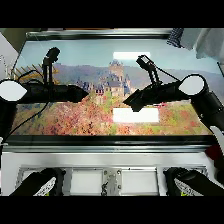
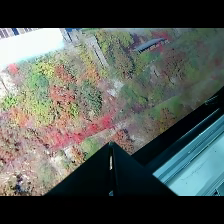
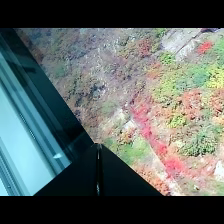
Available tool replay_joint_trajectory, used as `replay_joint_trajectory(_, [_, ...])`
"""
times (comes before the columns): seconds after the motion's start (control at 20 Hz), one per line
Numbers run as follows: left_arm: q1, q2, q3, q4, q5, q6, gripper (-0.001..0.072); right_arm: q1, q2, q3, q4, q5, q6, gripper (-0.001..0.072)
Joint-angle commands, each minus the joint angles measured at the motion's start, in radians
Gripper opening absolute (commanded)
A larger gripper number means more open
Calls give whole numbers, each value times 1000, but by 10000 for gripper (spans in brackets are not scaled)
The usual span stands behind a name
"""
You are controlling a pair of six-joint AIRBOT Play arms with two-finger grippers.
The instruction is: Fold the clothes and pants, and hang the long-sleeved shirts on hangers.
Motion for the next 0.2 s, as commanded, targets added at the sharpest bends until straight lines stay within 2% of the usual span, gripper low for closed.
replay_joint_trajectory(0.0, [-1,1,-1,0,2,0,16,1,0,0,1,1,0,17])
replay_joint_trajectory(0.15, [-1,1,-1,0,2,0,16,1,0,0,1,0,0,17])
